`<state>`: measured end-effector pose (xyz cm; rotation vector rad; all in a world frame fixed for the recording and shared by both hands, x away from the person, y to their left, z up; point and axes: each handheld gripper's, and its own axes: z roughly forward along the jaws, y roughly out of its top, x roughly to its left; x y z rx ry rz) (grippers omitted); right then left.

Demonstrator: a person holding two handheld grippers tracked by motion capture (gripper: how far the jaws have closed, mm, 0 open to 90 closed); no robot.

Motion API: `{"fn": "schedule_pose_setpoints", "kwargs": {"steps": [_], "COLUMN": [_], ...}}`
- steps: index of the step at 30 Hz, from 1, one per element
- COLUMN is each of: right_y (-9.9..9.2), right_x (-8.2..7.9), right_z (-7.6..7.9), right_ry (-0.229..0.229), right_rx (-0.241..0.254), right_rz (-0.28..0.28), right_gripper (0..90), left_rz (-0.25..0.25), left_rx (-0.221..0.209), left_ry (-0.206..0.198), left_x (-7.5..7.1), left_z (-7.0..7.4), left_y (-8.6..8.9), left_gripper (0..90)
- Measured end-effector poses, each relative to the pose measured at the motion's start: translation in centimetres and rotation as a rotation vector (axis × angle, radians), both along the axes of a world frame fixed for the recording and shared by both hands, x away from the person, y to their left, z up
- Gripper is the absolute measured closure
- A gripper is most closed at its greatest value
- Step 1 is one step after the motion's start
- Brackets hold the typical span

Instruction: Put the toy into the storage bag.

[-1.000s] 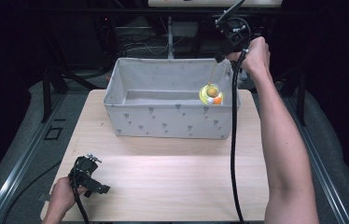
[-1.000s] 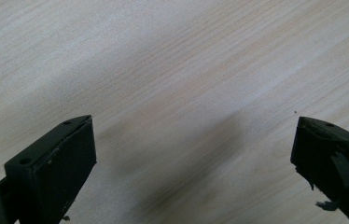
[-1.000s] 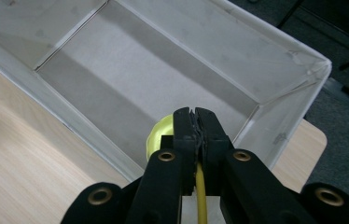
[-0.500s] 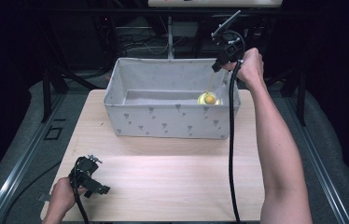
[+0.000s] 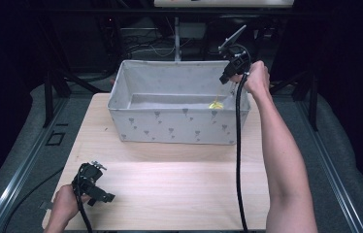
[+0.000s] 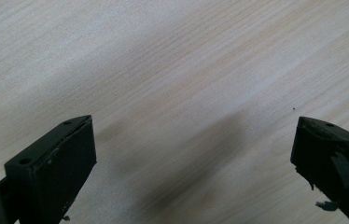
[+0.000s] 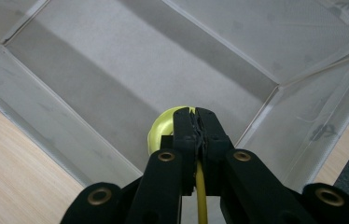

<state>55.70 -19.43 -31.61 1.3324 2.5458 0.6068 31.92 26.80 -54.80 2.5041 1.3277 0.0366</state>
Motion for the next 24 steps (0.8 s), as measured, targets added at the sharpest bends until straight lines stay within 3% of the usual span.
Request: {"fn": "schedule_pose_setpoints", "kwargs": {"steps": [19, 24], "right_y": [-1.3, -1.4], "right_x": [-0.4, -0.4], "right_z": [-3.5, -4.1], "right_ry": [0.074, 0.087], "right_rx": [-0.057, -0.043], "right_rz": [-0.028, -0.034], "right_gripper": [87.9, 87.6], "left_rz": [-0.003, -0.003], "left_rx": [0.004, 0.003], "left_ry": [0.005, 0.006], "left_x": [0.0, 0.0], "left_z": [0.0, -0.1], "left_y": [-0.1, -0.1], "left_gripper": [0.3, 0.3]}}
